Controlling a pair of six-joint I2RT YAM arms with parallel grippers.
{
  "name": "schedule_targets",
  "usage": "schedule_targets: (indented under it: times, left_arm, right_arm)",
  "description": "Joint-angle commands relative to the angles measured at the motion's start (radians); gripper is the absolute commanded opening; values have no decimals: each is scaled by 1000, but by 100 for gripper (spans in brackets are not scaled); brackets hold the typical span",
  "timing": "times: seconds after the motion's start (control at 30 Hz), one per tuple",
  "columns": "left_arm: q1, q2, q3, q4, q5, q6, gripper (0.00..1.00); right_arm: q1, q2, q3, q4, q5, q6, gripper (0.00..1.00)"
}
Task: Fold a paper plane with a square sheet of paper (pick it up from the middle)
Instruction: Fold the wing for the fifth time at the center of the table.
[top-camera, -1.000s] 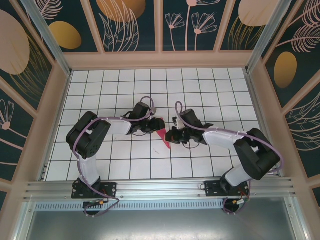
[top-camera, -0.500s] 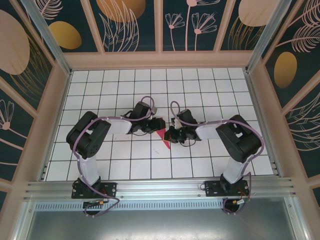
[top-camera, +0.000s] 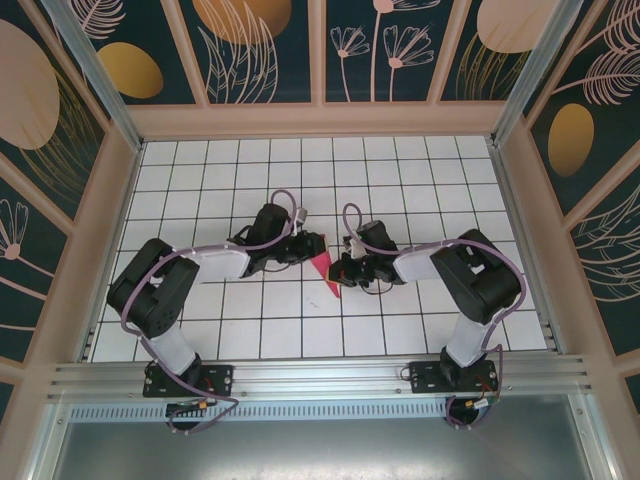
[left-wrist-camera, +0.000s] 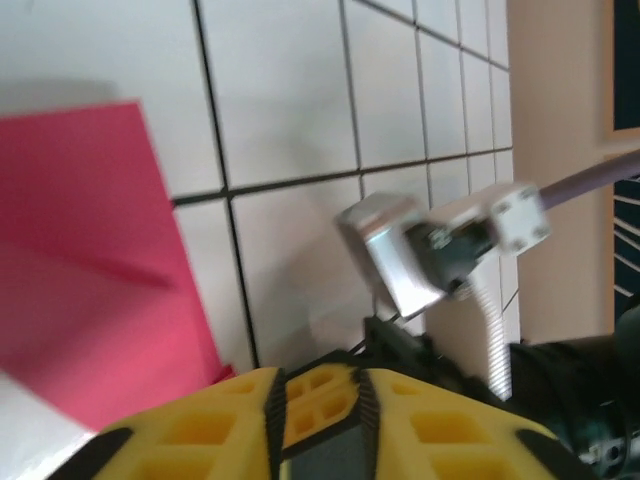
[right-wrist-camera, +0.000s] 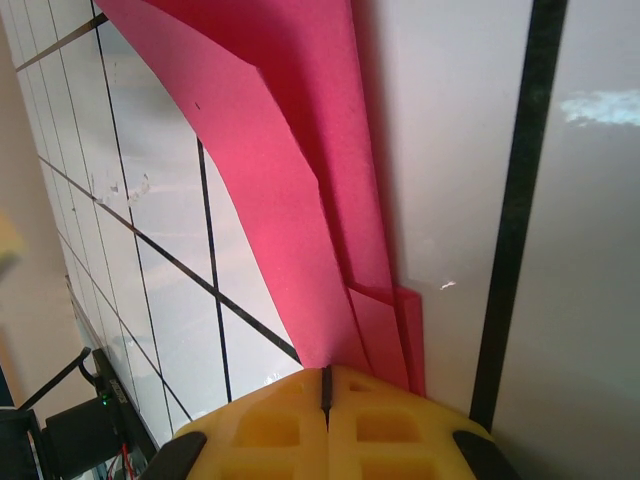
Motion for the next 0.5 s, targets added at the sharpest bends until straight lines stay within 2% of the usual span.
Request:
schedule_targets:
  times: [0.0,0.13,0.37,0.47]
  left_arm:
    - [-14,24,-50,135,46,-83,25]
    - [-32,76,-59,187,39,-101,25]
    - [-30,181,-66,207,-35,-79,23]
    - [-28,178,-69,206,-77,-57,22]
  right_arm:
    - [5,60,-36,-82,75,-1,0]
    - [5,59,-37,-86,76,-4,0]
    - [4,60,-47,-95,82,-9,0]
    - [4,64,-55,-112,86,-19,0]
